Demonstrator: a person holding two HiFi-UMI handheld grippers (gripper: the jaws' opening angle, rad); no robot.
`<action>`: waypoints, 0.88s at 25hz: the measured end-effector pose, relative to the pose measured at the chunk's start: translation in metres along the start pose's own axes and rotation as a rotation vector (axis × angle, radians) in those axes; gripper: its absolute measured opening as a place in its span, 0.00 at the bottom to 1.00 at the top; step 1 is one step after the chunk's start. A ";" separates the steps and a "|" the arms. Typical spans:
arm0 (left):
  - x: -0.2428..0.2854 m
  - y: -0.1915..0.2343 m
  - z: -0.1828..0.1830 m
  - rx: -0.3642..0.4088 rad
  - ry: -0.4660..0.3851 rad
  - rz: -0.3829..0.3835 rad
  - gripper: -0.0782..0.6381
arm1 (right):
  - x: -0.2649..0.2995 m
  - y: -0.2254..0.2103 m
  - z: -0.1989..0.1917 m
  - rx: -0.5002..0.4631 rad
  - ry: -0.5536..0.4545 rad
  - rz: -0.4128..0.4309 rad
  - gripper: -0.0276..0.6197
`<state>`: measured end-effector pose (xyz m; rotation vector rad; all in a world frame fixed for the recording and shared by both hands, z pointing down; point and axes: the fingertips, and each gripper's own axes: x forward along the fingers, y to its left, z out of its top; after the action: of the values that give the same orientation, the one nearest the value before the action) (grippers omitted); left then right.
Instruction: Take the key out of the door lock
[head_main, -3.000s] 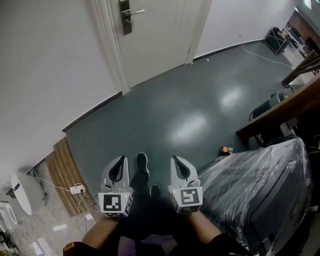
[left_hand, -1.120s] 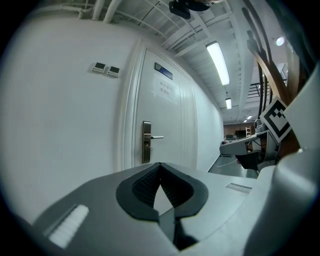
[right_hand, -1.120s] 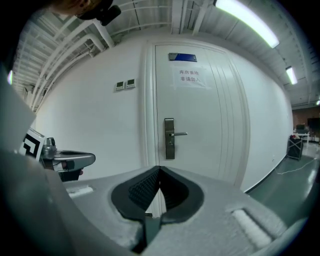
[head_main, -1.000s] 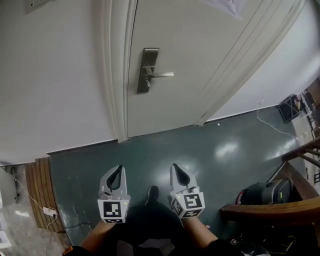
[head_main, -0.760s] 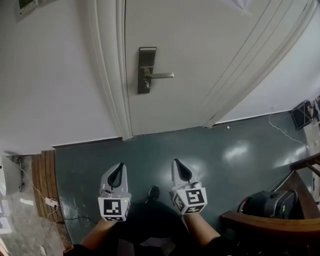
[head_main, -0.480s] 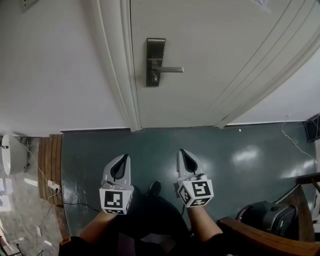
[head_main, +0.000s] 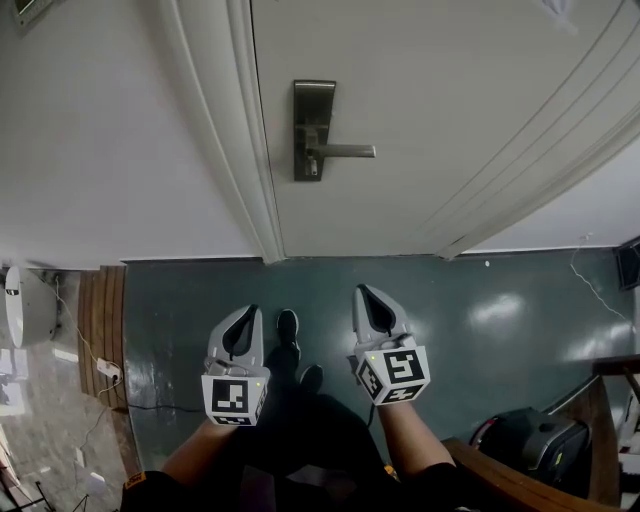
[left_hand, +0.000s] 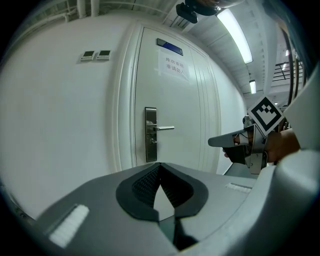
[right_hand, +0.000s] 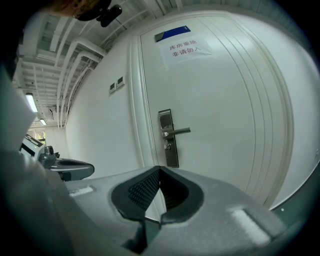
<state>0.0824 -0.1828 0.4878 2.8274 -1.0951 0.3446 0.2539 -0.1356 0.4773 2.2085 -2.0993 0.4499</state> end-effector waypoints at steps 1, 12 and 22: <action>0.010 0.002 0.002 -0.004 -0.002 -0.003 0.13 | 0.008 -0.002 0.002 0.001 0.007 0.003 0.03; 0.128 0.061 0.032 -0.022 -0.039 -0.014 0.13 | 0.137 -0.020 0.025 0.285 0.081 0.172 0.10; 0.191 0.109 0.035 -0.018 -0.018 -0.049 0.18 | 0.229 -0.031 0.032 0.744 0.081 0.279 0.19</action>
<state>0.1522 -0.3934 0.5000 2.8408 -1.0248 0.3048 0.2961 -0.3629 0.5092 2.1137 -2.4742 1.5258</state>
